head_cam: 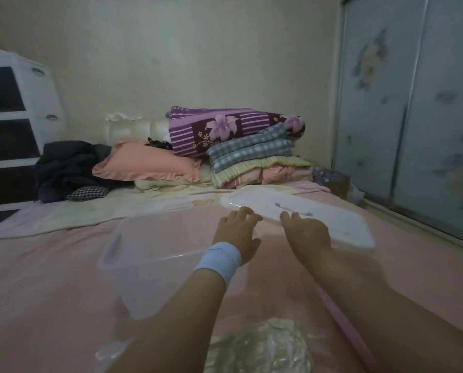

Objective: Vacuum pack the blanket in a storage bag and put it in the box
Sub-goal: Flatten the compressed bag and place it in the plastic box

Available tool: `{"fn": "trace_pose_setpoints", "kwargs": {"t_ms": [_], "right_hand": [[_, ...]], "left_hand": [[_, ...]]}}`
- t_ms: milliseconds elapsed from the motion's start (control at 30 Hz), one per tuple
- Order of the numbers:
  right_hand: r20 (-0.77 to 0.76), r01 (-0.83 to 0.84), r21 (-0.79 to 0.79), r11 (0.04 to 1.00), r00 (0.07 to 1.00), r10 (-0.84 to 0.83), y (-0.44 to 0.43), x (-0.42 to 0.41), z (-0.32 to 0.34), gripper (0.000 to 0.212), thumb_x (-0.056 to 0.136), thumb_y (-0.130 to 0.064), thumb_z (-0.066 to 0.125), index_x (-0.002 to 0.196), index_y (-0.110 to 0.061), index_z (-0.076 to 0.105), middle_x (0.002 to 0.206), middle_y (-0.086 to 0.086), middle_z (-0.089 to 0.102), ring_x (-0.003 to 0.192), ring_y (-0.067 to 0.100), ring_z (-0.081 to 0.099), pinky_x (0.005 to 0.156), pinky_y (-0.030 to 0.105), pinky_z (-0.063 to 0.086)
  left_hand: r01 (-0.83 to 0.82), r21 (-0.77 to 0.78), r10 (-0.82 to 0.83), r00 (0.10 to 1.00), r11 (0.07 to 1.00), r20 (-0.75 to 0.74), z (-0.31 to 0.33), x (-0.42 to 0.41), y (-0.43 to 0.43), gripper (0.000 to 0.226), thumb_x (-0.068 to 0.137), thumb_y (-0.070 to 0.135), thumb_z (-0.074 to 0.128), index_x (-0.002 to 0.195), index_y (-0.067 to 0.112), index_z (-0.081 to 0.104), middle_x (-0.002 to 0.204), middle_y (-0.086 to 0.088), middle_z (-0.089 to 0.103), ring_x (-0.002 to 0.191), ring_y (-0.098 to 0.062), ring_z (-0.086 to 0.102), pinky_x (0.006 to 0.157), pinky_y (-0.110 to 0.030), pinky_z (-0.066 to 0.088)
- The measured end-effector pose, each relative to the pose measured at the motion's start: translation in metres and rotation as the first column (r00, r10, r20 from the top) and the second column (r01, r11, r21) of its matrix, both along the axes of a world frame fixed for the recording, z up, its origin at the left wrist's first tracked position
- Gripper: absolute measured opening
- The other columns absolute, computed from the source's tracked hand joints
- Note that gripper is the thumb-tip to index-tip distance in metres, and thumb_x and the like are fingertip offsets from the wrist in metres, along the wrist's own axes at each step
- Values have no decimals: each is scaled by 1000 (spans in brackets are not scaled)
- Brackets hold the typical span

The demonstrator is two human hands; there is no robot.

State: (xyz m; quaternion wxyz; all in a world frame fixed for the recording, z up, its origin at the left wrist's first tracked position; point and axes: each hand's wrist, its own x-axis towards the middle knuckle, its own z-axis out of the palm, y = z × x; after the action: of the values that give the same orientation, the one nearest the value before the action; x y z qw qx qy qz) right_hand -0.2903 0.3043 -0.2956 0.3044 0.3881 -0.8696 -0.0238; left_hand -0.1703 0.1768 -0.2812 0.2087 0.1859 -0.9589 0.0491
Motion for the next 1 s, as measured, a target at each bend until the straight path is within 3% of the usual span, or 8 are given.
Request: {"fn": "trace_pose_setpoints", "kwargs": {"t_ms": [133, 233, 400, 533, 633, 733, 867, 1000], "right_hand": [[69, 100, 97, 990, 992, -107, 26, -33, -26, 59, 91, -2, 55, 146, -10, 35, 113, 9, 62, 90, 27, 69, 62, 31, 46], [184, 124, 158, 980, 971, -153, 31, -52, -49, 72, 89, -10, 61, 154, -10, 29, 118, 10, 64, 101, 30, 67, 78, 37, 55], [231, 48, 311, 949, 965, -125, 28, -56, -81, 47, 92, -10, 56, 139, -15, 52, 115, 9, 69, 104, 30, 68, 84, 38, 55], [430, -57, 364, 930, 896, -113, 20, -33, -81, 52, 98, -26, 49, 148, -21, 37, 142, 9, 55, 119, 27, 61, 94, 38, 46], [477, -89, 327, 941, 875, -83, 11, -5, -55, 39, 97, -21, 50, 135, -16, 52, 135, 7, 59, 119, 26, 60, 94, 38, 46], [510, -156, 368, 917, 858, -58, -5, 33, -27, 35, 98, -15, 48, 131, -10, 57, 132, 8, 60, 120, 28, 59, 96, 39, 48], [661, -394, 261, 881, 738, 134, -36, 95, -22, 34, 95, -18, 49, 122, -21, 69, 127, 1, 66, 113, 24, 61, 100, 40, 51], [863, -588, 149, 795, 469, 185, -67, 163, -43, 63, 88, -41, 67, 147, -26, 50, 150, -2, 49, 134, 21, 49, 113, 37, 38]], "left_hand": [[-104, 124, 64, 955, 987, 289, -22, -32, 11, 67, 98, 45, 46, 154, 32, 12, 163, 1, -3, 149, -24, 5, 119, -50, 15], [-86, 45, 63, 923, 995, 379, -36, -36, 4, 54, 100, 17, 46, 151, 22, 30, 163, 2, 0, 148, -21, 16, 116, -44, 26], [37, 225, -77, 982, 974, 171, -43, -22, -8, 41, 101, 9, 39, 135, 24, 56, 158, 11, 25, 145, -14, 25, 119, -36, 23], [87, 261, -133, 977, 961, 164, -43, -9, -5, 44, 101, 15, 41, 143, 27, 46, 160, 7, 21, 148, -16, 17, 121, -38, 17], [176, 77, -177, 984, 981, 1, -42, 16, -3, 44, 93, 2, 49, 132, 21, 58, 152, -3, 38, 141, -25, 31, 116, -44, 27], [203, -70, -211, 968, 977, -135, -45, 51, -8, 36, 82, -8, 54, 104, 17, 69, 118, -6, 59, 108, -30, 54, 89, -47, 48], [-70, 242, 43, 992, 968, 116, -54, 111, -28, 31, 95, 10, 43, 117, 26, 59, 124, 1, 52, 113, -23, 53, 99, -40, 44], [-376, 311, 240, 886, 873, 396, -76, 185, -57, 44, 96, 30, 51, 140, 28, 43, 144, -2, 42, 128, -25, 46, 107, -41, 39]]}}
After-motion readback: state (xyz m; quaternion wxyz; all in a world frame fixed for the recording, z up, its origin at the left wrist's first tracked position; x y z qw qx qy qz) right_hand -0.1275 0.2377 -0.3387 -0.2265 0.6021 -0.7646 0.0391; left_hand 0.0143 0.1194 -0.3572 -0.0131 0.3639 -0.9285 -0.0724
